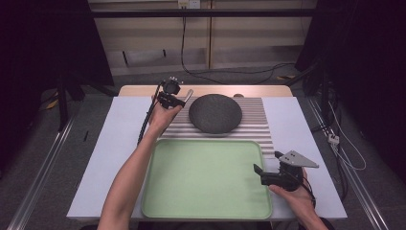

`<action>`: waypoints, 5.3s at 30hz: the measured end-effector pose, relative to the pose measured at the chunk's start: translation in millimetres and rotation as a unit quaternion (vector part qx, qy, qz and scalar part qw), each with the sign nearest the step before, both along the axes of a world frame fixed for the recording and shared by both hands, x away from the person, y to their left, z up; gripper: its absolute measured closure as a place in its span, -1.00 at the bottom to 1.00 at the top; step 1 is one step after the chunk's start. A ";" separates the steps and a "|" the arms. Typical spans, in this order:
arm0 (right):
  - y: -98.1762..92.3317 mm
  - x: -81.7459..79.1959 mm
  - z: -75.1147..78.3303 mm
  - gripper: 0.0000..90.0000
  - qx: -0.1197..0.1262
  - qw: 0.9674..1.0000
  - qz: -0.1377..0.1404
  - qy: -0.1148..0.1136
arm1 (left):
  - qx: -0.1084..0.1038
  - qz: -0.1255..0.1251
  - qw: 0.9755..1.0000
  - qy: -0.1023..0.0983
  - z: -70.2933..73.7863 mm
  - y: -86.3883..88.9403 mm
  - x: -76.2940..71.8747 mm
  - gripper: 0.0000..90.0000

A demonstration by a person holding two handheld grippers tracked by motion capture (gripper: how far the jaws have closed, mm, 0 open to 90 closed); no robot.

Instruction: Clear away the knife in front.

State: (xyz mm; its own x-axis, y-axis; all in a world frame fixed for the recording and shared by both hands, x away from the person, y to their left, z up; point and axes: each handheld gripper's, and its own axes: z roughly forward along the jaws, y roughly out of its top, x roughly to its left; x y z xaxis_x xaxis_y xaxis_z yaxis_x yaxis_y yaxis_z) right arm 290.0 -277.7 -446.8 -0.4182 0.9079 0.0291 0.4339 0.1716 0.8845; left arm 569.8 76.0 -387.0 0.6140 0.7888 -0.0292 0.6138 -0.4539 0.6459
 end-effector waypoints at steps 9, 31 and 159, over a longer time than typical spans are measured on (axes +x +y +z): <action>0.7 0.6 -0.1 -0.85 -0.005 1.000 0.000 -0.001 | 0.003 -0.017 1.000 0.008 7.2 1.0 -19.8 0.77; 1.3 -0.2 0.3 -0.85 -0.005 1.000 -0.002 0.002 | 0.014 -0.060 0.998 -0.002 12.7 6.6 -69.5 0.77; 0.9 0.9 -0.5 -0.85 -0.002 1.000 0.004 0.012 | -0.011 -0.159 0.987 -0.018 -33.9 9.0 -184.0 -0.54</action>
